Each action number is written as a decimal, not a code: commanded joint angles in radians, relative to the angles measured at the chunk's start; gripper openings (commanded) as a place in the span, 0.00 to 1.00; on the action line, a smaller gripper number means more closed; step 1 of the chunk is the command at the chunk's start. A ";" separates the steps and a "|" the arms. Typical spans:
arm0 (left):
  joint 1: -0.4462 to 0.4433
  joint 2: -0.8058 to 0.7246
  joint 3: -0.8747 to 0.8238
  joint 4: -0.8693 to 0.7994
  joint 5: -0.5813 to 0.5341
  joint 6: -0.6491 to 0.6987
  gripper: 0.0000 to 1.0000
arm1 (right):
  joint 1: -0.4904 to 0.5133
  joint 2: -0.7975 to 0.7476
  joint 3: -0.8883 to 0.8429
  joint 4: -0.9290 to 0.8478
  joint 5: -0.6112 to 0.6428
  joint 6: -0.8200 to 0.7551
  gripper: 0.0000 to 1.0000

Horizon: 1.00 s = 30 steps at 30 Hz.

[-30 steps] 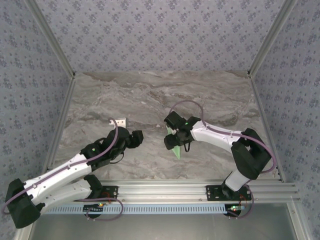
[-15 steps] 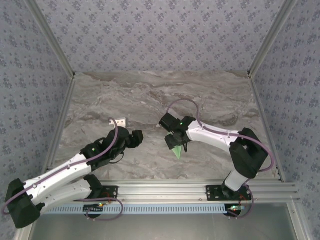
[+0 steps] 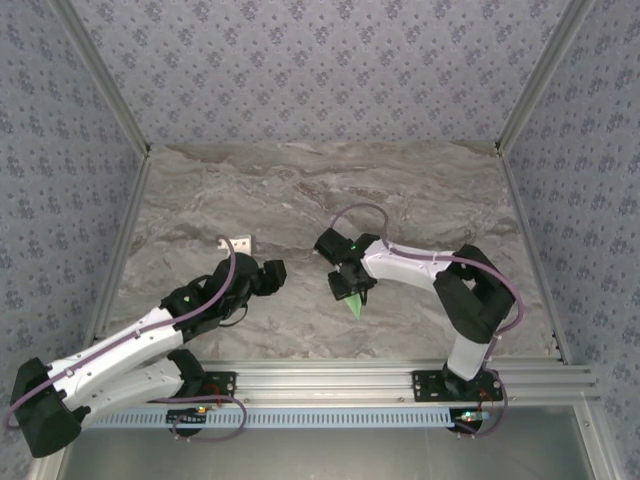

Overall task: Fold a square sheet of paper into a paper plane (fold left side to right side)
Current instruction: Pick up the paper plane at the center of the table, then place the paper plane at the center of the table.

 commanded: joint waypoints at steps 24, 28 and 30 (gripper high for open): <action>0.008 -0.001 0.019 -0.024 -0.006 -0.014 0.75 | -0.359 -0.003 -0.049 0.192 -0.494 -0.132 0.01; 0.008 -0.001 0.021 -0.028 -0.003 -0.015 0.75 | -0.386 0.007 -0.054 0.208 -0.497 -0.134 0.13; 0.009 0.001 0.021 -0.028 -0.004 -0.016 0.75 | -0.389 -0.012 -0.057 0.213 -0.502 -0.136 0.19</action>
